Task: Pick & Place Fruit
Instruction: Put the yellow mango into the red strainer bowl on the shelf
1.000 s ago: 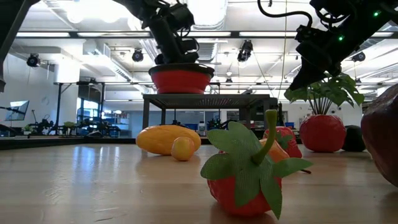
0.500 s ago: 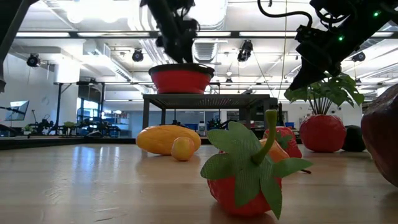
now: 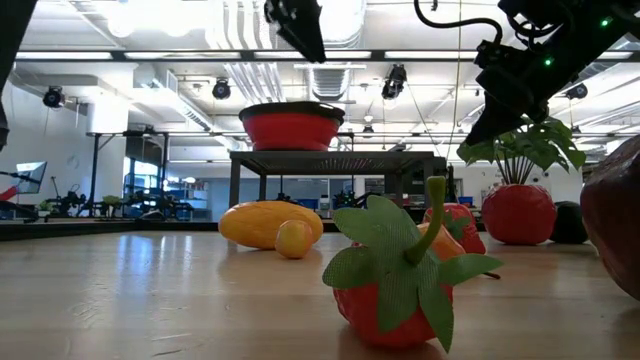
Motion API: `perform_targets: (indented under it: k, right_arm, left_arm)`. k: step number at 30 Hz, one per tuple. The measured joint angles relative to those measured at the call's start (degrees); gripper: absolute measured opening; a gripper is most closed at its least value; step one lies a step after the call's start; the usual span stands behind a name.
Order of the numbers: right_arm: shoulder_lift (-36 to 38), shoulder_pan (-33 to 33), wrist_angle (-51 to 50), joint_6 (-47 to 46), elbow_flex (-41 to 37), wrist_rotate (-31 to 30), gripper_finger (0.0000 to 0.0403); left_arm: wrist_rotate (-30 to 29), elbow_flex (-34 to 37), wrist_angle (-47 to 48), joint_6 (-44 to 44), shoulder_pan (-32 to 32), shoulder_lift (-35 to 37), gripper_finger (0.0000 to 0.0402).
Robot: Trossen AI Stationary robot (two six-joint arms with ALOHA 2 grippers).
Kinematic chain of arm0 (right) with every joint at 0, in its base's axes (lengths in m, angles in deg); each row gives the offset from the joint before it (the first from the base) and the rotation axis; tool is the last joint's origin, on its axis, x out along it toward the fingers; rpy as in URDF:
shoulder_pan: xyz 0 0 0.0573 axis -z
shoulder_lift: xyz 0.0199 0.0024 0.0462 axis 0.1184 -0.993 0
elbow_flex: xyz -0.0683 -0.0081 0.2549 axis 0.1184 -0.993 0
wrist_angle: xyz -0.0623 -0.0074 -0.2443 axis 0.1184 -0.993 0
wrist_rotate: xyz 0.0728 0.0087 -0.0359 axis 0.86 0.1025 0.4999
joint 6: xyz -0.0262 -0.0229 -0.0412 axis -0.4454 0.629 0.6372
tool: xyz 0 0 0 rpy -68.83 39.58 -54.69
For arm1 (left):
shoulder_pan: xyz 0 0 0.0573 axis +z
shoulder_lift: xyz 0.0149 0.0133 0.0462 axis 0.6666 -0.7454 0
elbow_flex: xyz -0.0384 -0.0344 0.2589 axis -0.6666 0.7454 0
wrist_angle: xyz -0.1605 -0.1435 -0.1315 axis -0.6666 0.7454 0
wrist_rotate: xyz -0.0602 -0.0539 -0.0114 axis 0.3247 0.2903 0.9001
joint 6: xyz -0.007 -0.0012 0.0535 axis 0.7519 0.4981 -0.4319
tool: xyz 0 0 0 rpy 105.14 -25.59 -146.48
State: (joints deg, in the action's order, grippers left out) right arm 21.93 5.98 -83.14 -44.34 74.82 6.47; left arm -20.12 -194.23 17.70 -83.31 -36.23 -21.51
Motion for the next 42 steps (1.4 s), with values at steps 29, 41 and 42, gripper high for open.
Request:
perform_targets:
  k: [29, 41, 42]
  right_arm:
    - [0.0, 0.0, 0.1, -0.4, 0.0, 0.0, 0.0008]
    - [0.0, 0.0, 0.1, -0.4, 0.0, 0.0, 0.0008]
    - [0.0, 0.0, 0.1, -0.4, 0.0, 0.0, 0.0008]
  left_arm:
    - [-0.5, 27.5, -13.5, 19.8, -14.2, 0.0, 0.0312]
    - [4.6, 37.1, -23.6, 28.7, -14.2, 0.0, 0.0312]
    - [4.9, 37.7, -24.9, 29.0, -14.3, 0.0, 0.0312]
